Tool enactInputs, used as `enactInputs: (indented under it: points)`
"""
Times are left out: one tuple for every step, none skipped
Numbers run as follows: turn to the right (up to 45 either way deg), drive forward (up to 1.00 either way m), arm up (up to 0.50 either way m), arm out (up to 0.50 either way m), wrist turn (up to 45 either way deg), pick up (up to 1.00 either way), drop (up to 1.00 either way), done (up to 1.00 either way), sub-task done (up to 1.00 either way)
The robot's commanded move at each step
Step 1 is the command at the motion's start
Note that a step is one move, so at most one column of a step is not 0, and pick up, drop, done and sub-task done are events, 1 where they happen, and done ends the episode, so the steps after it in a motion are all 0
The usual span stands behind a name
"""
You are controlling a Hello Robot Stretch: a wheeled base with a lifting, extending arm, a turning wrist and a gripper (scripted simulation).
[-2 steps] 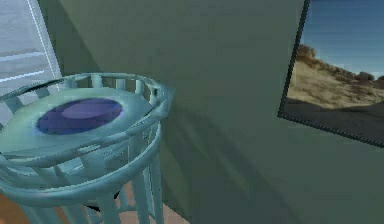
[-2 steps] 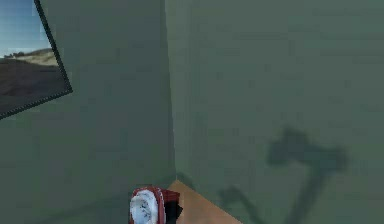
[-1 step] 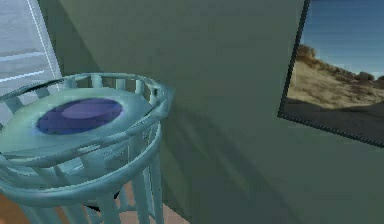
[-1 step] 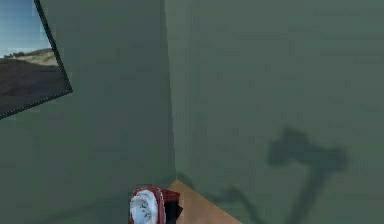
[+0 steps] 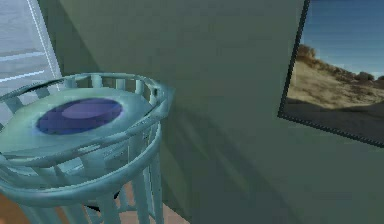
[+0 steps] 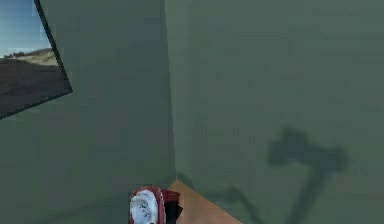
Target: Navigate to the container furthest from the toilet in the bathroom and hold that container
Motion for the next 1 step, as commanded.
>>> enactInputs:
  points:
    - [0.0,0.00,-0.30,0.00,0.0,0.00,0.00,0.00,0.00]
